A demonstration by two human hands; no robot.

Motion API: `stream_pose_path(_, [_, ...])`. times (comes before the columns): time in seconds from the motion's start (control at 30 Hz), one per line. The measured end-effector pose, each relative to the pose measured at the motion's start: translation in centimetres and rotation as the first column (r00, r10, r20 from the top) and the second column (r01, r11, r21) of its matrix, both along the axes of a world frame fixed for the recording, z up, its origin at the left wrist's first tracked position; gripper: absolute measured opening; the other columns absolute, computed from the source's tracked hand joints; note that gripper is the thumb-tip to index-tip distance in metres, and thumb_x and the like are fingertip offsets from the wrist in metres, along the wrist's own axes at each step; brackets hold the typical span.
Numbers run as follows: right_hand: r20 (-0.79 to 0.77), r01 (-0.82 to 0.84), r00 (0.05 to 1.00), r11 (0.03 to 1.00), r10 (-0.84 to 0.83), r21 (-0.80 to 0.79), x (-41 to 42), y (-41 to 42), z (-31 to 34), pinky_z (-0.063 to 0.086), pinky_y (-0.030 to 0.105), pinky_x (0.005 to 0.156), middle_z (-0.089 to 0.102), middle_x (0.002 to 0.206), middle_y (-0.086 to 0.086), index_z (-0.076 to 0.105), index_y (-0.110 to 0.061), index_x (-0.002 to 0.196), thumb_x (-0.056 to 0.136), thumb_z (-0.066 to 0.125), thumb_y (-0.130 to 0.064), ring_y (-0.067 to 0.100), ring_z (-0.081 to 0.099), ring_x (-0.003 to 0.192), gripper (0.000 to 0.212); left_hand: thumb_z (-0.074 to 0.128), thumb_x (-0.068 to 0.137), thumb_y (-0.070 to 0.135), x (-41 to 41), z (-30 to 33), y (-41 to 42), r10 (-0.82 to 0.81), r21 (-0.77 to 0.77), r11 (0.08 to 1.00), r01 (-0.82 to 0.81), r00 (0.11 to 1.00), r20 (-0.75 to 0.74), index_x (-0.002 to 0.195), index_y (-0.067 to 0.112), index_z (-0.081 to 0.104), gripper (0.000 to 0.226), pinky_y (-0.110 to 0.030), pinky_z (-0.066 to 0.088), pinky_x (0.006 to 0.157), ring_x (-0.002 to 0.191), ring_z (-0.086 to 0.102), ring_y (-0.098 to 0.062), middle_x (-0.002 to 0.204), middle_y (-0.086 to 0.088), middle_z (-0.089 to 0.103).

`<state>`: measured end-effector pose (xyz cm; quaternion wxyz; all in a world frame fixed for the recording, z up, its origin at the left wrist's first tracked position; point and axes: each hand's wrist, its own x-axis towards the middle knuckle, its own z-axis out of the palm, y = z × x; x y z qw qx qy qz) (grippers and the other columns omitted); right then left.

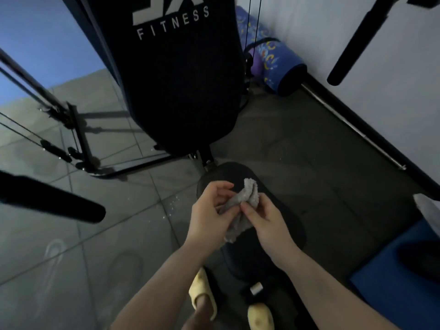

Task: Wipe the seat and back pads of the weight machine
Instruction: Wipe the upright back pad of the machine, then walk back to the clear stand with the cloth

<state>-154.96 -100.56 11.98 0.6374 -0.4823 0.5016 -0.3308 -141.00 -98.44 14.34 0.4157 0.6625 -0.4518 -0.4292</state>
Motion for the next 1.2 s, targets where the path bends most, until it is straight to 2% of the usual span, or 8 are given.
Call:
stream_pose_path(0.1, [-0.114, -0.003, 0.993, 0.999, -0.001, -0.035, -1.2, 1.6, 0.9, 0.054, 0.04, 0.079, 0.066, 0.09, 0.012, 0.06, -0.013, 0.093, 0.093, 0.061, -0.022, 0.027, 0.065, 0.088, 0.009, 0.076, 0.077, 0.009, 0.0, 0.9, 2.1, -0.033, 0.023, 0.999, 0.032, 0.997, 0.065, 0.109, 0.03, 0.057, 0.043, -0.017, 0.052, 0.082, 0.098, 0.06, 0.007, 0.101, 0.016, 0.066])
stream_pose_path(0.23, [-0.312, -0.113, 0.948, 0.98, 0.057, -0.164, -2.2, 2.2, 2.4, 0.051, 0.024, 0.069, 0.065, 0.08, -0.003, 0.057, -0.02, 0.087, 0.09, 0.065, -0.025, 0.006, 0.063, 0.077, 0.011, 0.077, 0.076, 0.018, 2.5, 0.7, 6.1, -0.044, 0.14, 0.99, 0.011, 0.971, 0.234, 0.105, 0.037, 0.058, 0.04, -0.019, 0.046, 0.088, 0.104, 0.056, 0.008, 0.105, 0.024, 0.062])
stream_pose_path(0.33, [-0.51, -0.305, 0.848, 0.921, 0.147, -0.242, -2.5, 2.4, 3.2, 0.052, 0.025, 0.065, 0.064, 0.079, -0.01, 0.054, -0.026, 0.087, 0.087, 0.068, -0.029, 0.002, 0.063, 0.076, 0.014, 0.073, 0.078, 0.021, 5.7, 0.0, 10.8, -0.071, 0.31, 0.949, -0.057, 0.919, 0.388, 0.11, 0.032, 0.062, 0.036, -0.025, 0.045, 0.091, 0.105, 0.059, -0.006, 0.108, 0.013, 0.064])
stream_pose_path(0.4, [-0.626, -0.469, 0.753, 0.832, 0.201, -0.297, -1.9, 2.9, 3.7, 0.049, 0.026, 0.06, 0.061, 0.072, -0.011, 0.052, -0.027, 0.084, 0.087, 0.066, -0.031, 0.003, 0.06, 0.071, 0.016, 0.071, 0.08, 0.019, 7.6, -0.2, 14.2, -0.036, 0.386, 0.91, -0.155, 0.896, 0.443, 0.113, 0.025, 0.064, 0.034, -0.031, 0.048, 0.091, 0.104, 0.062, -0.015, 0.109, 0.006, 0.067])
stream_pose_path(0.5, [-0.753, -0.687, 0.61, 0.638, 0.248, -0.347, 0.1, 4.0, 4.0, 0.049, 0.028, 0.059, 0.056, 0.073, -0.012, 0.051, -0.026, 0.085, 0.087, 0.066, -0.031, 0.004, 0.055, 0.068, 0.017, 0.068, 0.081, 0.019, 9.3, 0.2, 18.3, 0.127, 0.36, 0.872, -0.332, 0.863, 0.488, 0.109, 0.023, 0.066, 0.029, -0.034, 0.05, 0.088, 0.103, 0.063, -0.019, 0.108, 0.003, 0.068])
stream_pose_path(0.67, [-0.802, -0.865, 0.474, 0.364, 0.365, -0.345, 5.2, 6.9, 4.8, 0.049, 0.028, 0.058, 0.055, 0.076, -0.012, 0.049, -0.025, 0.086, 0.086, 0.064, -0.024, 0.005, 0.055, 0.065, 0.015, 0.065, 0.083, 0.025, 10.0, 1.9, 23.4, 0.319, 0.279, 0.793, -0.541, 0.76, 0.567, 0.111, 0.027, 0.063, 0.029, -0.032, 0.048, 0.084, 0.106, 0.059, -0.015, 0.112, 0.006, 0.064])
stream_pose_path(0.97, [-0.82, -0.863, 0.398, -0.134, 0.412, -0.487, 12.9, 14.6, 6.3, 0.037, 0.021, 0.055, 0.06, 0.074, -0.008, 0.054, -0.022, 0.083, 0.073, 0.071, -0.019, 0.013, 0.059, 0.066, 0.02, 0.066, 0.08, 0.025, 9.2, 2.9, 37.2, 0.587, 0.192, 0.515, -0.835, 0.507, 0.631, 0.106, 0.028, 0.064, 0.027, -0.036, 0.05, 0.085, 0.107, 0.06, -0.017, 0.11, 0.006, 0.064])
stream_pose_path(1.2, [-0.829, -0.821, 0.304, -0.313, 0.469, -0.478, 17.4, 22.2, 8.0, 0.048, 0.034, 0.056, 0.066, 0.082, -0.005, 0.058, -0.019, 0.088, 0.074, 0.07, -0.02, 0.023, 0.063, 0.069, 0.019, 0.066, 0.08, 0.024, 8.5, 4.5, 47.2, 0.701, 0.149, 0.271, -0.951, 0.301, 0.647, 0.105, 0.024, 0.065, 0.025, -0.036, 0.05, 0.085, 0.103, 0.062, -0.021, 0.111, 0.002, 0.066])
